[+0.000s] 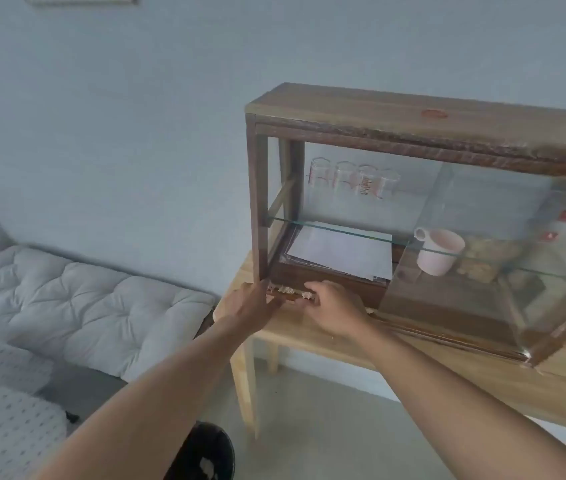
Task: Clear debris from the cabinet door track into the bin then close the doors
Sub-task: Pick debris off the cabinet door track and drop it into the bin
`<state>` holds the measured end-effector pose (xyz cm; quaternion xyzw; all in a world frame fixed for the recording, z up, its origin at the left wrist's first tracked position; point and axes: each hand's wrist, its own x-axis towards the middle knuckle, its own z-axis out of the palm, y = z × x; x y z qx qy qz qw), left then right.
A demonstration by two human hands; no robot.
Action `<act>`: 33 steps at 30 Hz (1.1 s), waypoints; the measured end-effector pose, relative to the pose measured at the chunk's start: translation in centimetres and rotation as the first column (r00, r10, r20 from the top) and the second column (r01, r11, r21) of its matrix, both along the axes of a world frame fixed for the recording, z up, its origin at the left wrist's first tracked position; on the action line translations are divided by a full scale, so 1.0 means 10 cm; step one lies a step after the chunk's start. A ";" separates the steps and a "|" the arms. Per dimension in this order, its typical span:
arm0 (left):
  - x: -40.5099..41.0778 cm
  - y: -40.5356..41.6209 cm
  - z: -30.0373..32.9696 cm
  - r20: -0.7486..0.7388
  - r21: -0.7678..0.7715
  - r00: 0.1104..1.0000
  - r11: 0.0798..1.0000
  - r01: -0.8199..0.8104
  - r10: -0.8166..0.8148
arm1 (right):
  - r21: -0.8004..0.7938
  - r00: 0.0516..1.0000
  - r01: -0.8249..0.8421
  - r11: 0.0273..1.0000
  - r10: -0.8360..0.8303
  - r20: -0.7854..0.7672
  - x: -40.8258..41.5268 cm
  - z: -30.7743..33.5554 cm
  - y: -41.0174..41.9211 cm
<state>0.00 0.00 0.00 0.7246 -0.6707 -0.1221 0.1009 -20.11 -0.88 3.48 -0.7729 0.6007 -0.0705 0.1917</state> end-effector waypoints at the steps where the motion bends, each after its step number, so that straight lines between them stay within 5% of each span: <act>1: 0.00 -0.02 -0.02 -0.006 -0.014 1.000 1.000 -0.007 0.007 | -0.010 1.000 -0.016 1.000 0.016 0.008 0.03 -0.01 -0.04; 15: 0.00 -0.13 -0.19 -0.155 -0.139 0.971 0.969 -0.205 0.183 | -0.129 0.995 -0.095 0.987 0.094 -0.016 0.31 -0.20 -0.40; 33: 0.10 -0.04 -0.17 -0.235 -0.229 0.965 0.957 -0.175 0.120 | -0.154 0.990 0.003 0.988 0.019 0.141 0.26 -0.24 -0.40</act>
